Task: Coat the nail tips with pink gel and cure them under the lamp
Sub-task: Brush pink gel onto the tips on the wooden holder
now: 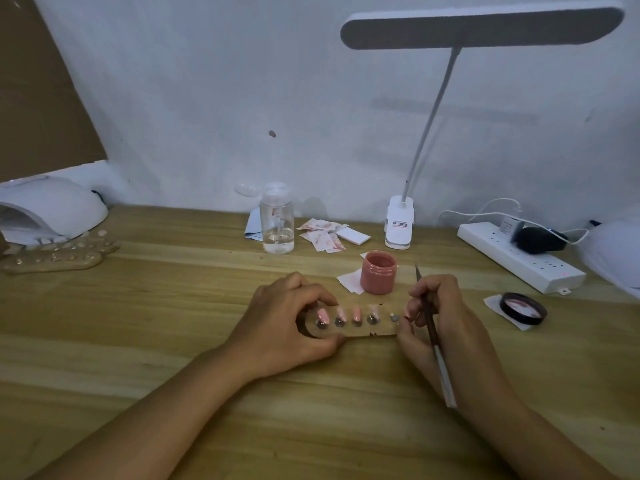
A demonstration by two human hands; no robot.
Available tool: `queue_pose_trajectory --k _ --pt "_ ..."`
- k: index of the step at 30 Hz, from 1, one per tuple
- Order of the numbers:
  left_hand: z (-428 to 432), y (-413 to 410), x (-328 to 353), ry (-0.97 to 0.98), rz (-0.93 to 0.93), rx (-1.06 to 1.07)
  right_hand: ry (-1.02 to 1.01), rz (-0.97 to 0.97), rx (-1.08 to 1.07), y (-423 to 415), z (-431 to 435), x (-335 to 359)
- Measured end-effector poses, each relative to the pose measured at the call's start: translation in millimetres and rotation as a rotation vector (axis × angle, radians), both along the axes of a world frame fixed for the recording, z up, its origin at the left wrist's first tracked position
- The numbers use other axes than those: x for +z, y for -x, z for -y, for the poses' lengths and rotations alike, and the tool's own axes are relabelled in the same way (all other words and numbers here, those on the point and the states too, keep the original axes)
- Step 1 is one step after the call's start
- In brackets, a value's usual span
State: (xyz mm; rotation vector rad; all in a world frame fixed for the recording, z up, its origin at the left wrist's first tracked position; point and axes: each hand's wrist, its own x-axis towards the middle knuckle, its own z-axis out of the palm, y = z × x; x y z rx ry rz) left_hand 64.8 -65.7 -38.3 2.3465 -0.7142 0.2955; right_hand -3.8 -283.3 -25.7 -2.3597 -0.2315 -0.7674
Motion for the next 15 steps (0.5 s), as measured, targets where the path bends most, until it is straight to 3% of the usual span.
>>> queue_pose_trajectory --k 3,6,10,15 --pt "0.2 1.3 0.8 -0.05 0.05 -0.032 0.047 -0.002 0.013 -1.3 0.3 -2.9" --pt "0.4 2.2 0.6 -0.071 0.077 -0.046 -0.029 -0.044 0.043 -1.2 0.9 -7.0" --pt "0.6 2.8 1.5 -0.063 0.069 -0.057 0.141 0.002 0.014 -2.1 1.9 -8.8" --pt "0.8 0.7 1.5 -0.03 0.02 -0.075 0.132 0.006 0.001 -1.9 1.7 -8.8"
